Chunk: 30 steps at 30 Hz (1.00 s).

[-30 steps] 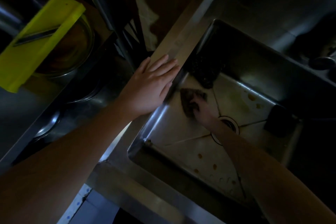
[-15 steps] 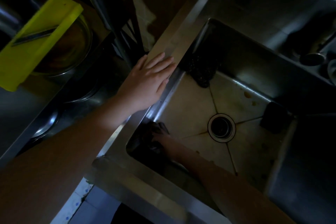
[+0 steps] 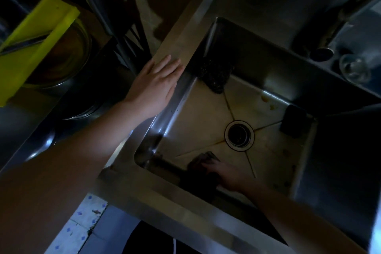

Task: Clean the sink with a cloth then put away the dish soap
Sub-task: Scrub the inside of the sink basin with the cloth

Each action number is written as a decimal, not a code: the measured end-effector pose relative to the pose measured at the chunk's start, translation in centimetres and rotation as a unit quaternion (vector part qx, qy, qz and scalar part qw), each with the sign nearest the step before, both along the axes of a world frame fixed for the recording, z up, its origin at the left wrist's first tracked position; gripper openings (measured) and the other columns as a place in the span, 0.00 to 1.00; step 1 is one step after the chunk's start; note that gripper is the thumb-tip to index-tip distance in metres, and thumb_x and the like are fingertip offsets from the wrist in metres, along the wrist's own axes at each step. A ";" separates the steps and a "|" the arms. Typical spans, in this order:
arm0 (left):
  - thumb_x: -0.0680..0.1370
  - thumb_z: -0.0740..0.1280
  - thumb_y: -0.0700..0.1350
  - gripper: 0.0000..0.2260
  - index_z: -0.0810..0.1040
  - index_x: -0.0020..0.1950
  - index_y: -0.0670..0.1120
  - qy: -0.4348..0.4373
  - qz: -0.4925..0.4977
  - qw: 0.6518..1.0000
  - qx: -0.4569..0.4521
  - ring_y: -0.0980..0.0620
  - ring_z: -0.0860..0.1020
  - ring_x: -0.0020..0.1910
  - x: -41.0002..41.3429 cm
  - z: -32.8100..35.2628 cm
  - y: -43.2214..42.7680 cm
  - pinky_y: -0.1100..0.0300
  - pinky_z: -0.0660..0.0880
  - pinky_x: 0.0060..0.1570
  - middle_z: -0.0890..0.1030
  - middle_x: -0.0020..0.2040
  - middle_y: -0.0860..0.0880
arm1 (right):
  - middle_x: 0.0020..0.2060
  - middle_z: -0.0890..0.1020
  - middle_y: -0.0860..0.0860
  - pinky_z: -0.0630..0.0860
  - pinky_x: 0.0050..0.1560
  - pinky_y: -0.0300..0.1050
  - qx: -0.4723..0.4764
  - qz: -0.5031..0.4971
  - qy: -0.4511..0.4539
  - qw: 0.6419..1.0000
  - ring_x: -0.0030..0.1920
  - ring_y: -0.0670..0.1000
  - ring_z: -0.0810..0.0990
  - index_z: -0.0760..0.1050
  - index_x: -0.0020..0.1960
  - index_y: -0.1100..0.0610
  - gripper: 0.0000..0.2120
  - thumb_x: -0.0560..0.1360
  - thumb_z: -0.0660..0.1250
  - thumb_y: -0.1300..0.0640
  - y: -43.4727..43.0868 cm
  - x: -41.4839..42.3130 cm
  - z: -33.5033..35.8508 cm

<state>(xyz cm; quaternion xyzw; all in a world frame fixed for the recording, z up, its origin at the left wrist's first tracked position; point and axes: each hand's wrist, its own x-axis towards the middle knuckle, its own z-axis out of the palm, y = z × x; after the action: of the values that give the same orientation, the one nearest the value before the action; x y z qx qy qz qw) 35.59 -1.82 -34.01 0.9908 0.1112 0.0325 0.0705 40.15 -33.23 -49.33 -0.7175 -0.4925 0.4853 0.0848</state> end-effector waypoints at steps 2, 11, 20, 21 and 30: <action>0.79 0.58 0.43 0.20 0.66 0.71 0.41 0.012 -0.002 1.000 0.022 0.44 0.61 0.73 0.1 0.1 -0.4 0.46 0.59 0.69 0.67 0.72 0.44 | 0.73 0.66 0.50 0.67 0.69 0.46 -0.027 0.018 -0.029 0.999 0.72 0.48 0.66 0.66 0.72 0.51 0.24 0.78 0.62 0.60 -2.0 1.1 0.0; 0.79 0.59 0.48 0.25 0.59 0.74 0.40 0.048 -0.011 0.998 0.050 0.44 0.60 0.73 -0.4 0.6 -1.2 0.52 0.52 0.70 0.62 0.74 0.42 | 0.68 0.73 0.54 0.71 0.63 0.45 -0.107 0.118 -0.135 0.978 0.66 0.54 0.73 0.71 0.68 0.51 0.19 0.77 0.63 0.53 -9.1 4.9 -0.1; 0.79 0.61 0.46 0.25 0.60 0.74 0.39 0.061 0.000 0.998 0.001 0.41 0.60 0.73 0.5 0.5 -2.8 0.50 0.55 0.71 0.59 0.75 0.39 | 0.71 0.68 0.50 0.69 0.66 0.46 -0.059 0.062 -0.068 0.994 0.70 0.51 0.68 0.67 0.71 0.53 0.24 0.76 0.65 0.60 -5.0 3.4 0.4; 0.79 0.61 0.46 0.25 0.60 0.74 0.40 0.065 0.003 0.998 0.003 0.41 0.60 0.73 0.5 0.3 -2.8 0.50 0.55 0.71 0.59 0.75 0.39 | 0.71 0.68 0.51 0.70 0.65 0.46 -0.050 0.067 -0.070 0.994 0.69 0.52 0.69 0.66 0.72 0.53 0.26 0.75 0.65 0.60 -3.6 2.9 0.3; 0.78 0.62 0.45 0.24 0.64 0.72 0.39 0.070 0.002 0.997 0.013 0.39 0.62 0.72 0.9 0.2 -2.7 0.49 0.59 0.69 0.61 0.74 0.38 | 0.64 0.72 0.56 0.70 0.53 0.47 0.014 0.001 -0.060 0.998 0.62 0.59 0.72 0.67 0.64 0.53 0.21 0.73 0.64 0.63 5.7 -0.5 -0.4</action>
<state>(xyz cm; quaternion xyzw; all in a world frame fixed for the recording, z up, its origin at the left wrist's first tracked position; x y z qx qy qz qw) 36.45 -4.53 -33.77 0.9912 0.1174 -0.0357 0.0500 39.66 -27.56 -49.72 -0.7433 -0.5045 0.4346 0.0645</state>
